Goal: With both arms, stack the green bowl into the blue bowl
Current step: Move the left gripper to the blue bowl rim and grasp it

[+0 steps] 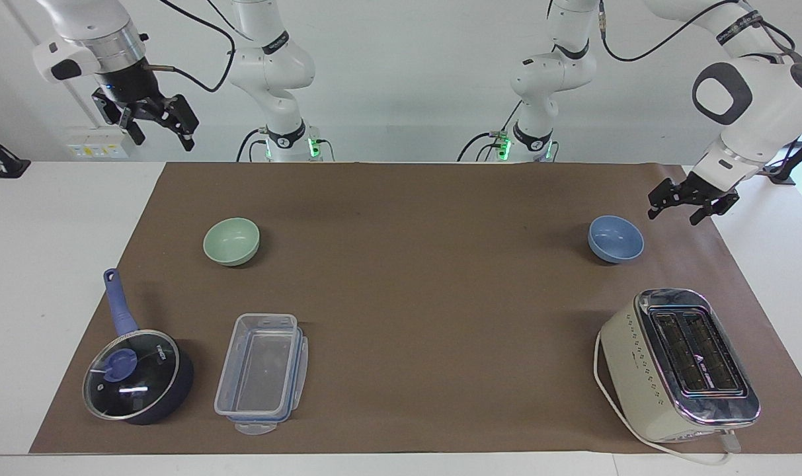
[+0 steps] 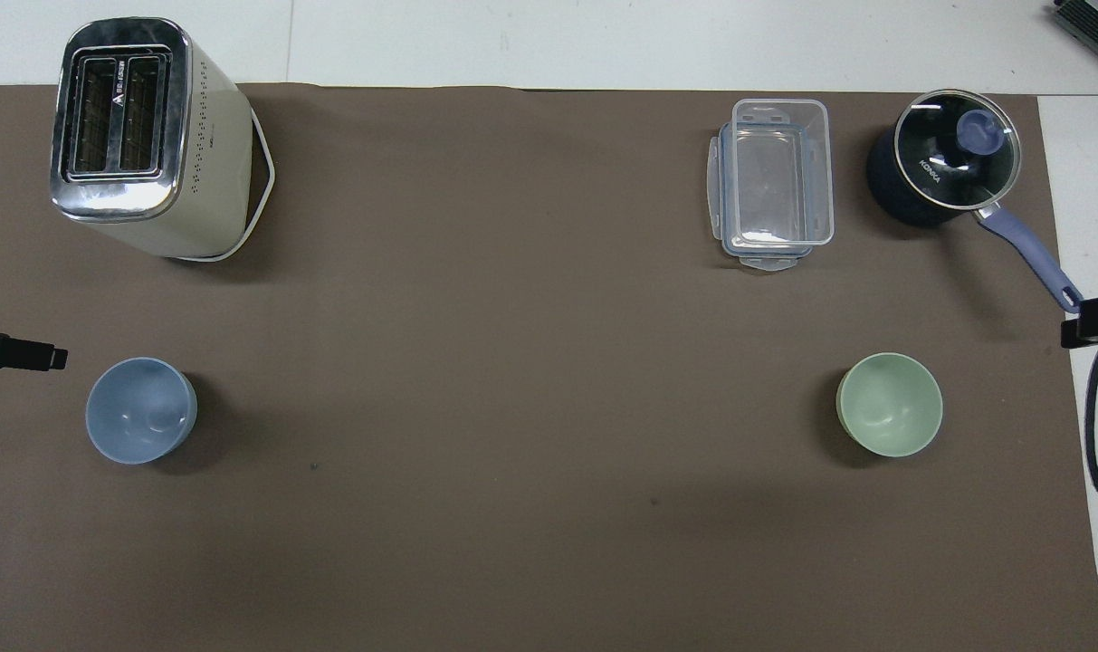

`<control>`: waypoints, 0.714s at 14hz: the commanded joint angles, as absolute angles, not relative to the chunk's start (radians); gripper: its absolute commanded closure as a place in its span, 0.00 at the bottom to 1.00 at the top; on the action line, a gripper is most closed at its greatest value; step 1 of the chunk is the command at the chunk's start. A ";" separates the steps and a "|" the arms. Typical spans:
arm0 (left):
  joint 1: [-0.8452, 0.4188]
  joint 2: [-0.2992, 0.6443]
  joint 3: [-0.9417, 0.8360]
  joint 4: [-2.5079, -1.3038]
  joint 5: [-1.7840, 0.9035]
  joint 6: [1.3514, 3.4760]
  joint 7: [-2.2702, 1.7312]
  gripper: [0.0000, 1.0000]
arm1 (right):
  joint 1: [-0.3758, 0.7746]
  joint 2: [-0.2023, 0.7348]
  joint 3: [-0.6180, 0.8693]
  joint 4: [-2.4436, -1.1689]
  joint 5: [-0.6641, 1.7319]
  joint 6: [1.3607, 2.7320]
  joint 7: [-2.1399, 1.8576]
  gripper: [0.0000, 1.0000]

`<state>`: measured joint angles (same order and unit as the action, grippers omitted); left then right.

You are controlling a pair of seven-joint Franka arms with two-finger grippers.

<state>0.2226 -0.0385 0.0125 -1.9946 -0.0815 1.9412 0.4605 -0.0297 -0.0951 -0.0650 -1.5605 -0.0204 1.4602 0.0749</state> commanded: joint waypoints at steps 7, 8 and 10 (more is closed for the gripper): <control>0.294 0.032 0.005 -2.094 -0.176 2.071 0.598 0.03 | -0.037 -0.106 -0.063 -1.568 -0.018 1.456 0.052 0.00; 0.295 0.037 0.005 -2.097 -0.176 2.074 0.598 0.06 | -0.037 -0.106 -0.063 -1.568 -0.018 1.456 0.052 0.00; 0.299 0.058 0.005 -2.115 -0.186 2.104 0.601 0.09 | -0.037 -0.106 -0.063 -1.568 -0.018 1.456 0.052 0.00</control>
<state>0.2845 0.0507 0.0135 -2.0864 -0.1604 2.0574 0.5785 -0.0297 -0.0951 -0.0650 -1.5605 -0.0204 1.4602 0.0748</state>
